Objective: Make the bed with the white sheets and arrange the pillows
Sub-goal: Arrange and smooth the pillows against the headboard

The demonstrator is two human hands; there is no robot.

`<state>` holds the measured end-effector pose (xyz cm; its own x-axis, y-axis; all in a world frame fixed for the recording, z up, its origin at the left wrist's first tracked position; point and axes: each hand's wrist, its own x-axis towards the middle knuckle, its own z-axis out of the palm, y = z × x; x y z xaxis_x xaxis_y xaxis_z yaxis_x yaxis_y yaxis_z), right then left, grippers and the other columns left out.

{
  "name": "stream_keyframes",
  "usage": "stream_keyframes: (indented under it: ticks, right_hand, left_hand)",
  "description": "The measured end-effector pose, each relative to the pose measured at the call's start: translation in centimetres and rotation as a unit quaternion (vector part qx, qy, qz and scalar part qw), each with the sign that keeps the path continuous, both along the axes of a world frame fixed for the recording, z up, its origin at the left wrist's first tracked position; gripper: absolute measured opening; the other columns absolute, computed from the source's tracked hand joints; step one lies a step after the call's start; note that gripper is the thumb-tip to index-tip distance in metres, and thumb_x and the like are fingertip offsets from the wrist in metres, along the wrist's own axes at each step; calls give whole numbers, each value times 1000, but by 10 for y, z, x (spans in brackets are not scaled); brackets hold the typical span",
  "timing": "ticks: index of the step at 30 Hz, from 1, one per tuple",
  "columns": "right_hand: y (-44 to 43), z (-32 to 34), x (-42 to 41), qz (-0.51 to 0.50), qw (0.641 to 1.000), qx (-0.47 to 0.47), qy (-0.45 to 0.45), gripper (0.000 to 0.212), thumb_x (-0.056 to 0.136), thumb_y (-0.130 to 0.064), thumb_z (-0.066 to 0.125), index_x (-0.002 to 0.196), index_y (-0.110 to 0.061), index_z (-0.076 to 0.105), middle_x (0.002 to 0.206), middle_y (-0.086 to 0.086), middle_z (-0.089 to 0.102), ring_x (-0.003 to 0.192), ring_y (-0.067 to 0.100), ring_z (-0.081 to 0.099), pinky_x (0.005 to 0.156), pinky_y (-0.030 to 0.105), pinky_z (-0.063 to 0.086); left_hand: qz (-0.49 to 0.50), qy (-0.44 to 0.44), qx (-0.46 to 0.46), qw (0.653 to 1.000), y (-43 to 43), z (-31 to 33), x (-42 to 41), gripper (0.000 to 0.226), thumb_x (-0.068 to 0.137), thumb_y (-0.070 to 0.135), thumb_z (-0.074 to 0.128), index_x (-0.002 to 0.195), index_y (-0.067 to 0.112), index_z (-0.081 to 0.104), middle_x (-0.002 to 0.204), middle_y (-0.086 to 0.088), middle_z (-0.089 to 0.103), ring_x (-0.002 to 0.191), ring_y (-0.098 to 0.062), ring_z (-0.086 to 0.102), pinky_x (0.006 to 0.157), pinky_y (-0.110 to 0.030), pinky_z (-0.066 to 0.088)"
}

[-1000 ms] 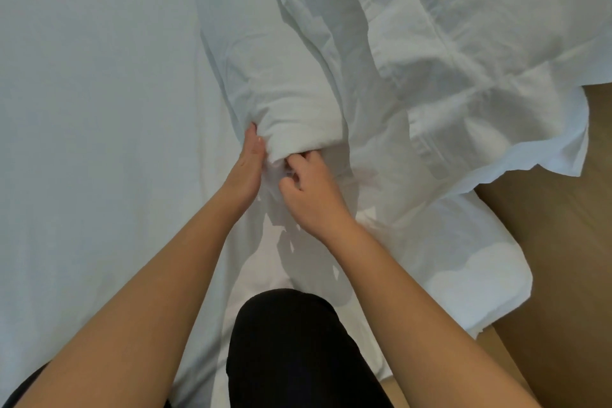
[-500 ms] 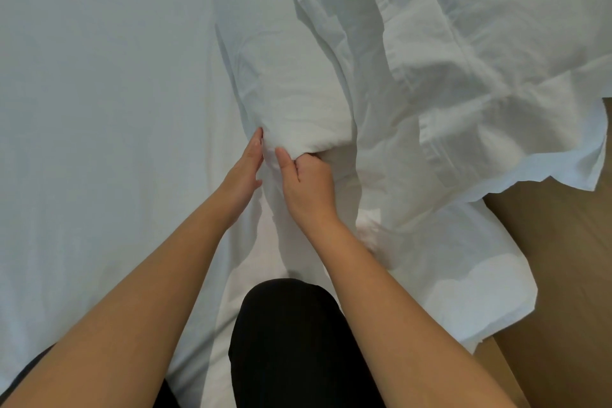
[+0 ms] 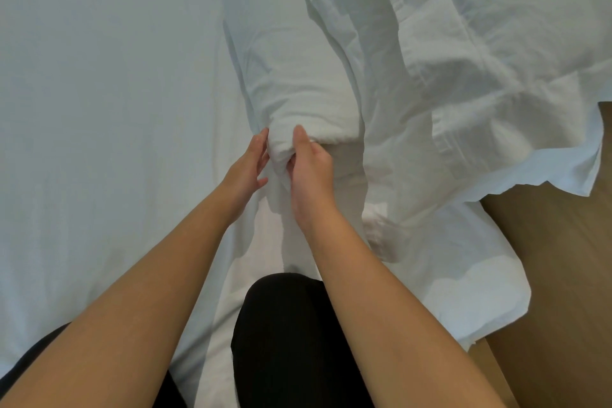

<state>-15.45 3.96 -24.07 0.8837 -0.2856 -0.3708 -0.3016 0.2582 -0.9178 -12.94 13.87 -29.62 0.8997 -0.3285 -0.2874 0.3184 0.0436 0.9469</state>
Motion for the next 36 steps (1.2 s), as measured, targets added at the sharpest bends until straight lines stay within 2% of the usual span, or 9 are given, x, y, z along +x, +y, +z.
stream_keyframes:
  ticks: [3,7,11,14,18,22,27,31,36]
  right_hand:
    - [0,2,-2,-81,989,127,-3,18,96,-22,61,83,-15,71,87,-1,73,89,13,67,89,28,52]
    - [-12,11,-1,-107,975,191,48,6,93,-20,65,93,-14,67,77,-1,67,70,10,62,65,21,52]
    - [-23,30,10,-113,986,88,80,10,95,-22,62,90,-14,62,68,-1,64,54,8,60,51,20,48]
    - [-25,37,4,-99,992,14,72,18,96,-23,60,80,-15,63,71,0,65,60,9,60,55,23,43]
    - [-26,36,1,-71,995,-10,70,19,96,-20,58,78,-17,63,70,-4,66,63,7,60,57,24,41]
    - [-22,37,-3,-91,987,43,125,18,95,-16,60,77,-15,61,61,-4,59,44,4,44,37,17,29]
    - [-27,31,-10,-90,984,65,136,11,96,-22,59,90,-17,67,77,-7,67,54,4,46,35,15,31]
    - [-29,28,-7,-45,991,-2,129,11,94,-27,64,90,-17,67,76,-5,66,57,6,49,39,17,34]
    - [-31,29,-4,-20,992,-101,77,27,95,-20,63,71,-14,52,58,-4,53,48,7,39,42,19,29]
  left_hand:
    - [-6,8,-12,1000,4,2,-3,79,83,79,26,151,40,25,153,23,31,139,1,31,114,-41,30]
    - [-11,-6,4,1000,2,-1,0,59,96,65,28,150,43,24,154,23,29,140,0,30,114,-40,29]
    - [-61,-79,113,989,3,-12,-5,77,90,19,45,154,40,8,159,20,15,144,-1,21,116,-29,23]
    - [-46,-163,210,963,-15,-10,-13,90,89,18,56,155,27,-5,159,16,9,137,-3,28,99,-10,30]
    - [33,-157,286,945,-47,-7,1,90,90,35,53,154,23,-9,163,-6,4,133,-31,43,92,-44,49]
    - [30,-149,354,923,-59,-3,-4,91,96,31,50,151,14,-21,162,-10,-14,132,-35,43,82,-42,49]
    - [26,-148,346,926,-55,-4,-9,79,99,28,41,152,17,-17,162,-9,-11,135,-35,40,90,-45,48]
    - [15,-169,341,925,-36,-7,-14,69,101,27,32,154,21,-12,164,-2,-6,133,-31,43,96,-46,45]
    - [-11,-175,380,908,-40,-4,-9,74,99,23,35,153,18,-17,163,-7,-9,121,-33,52,80,-40,49]
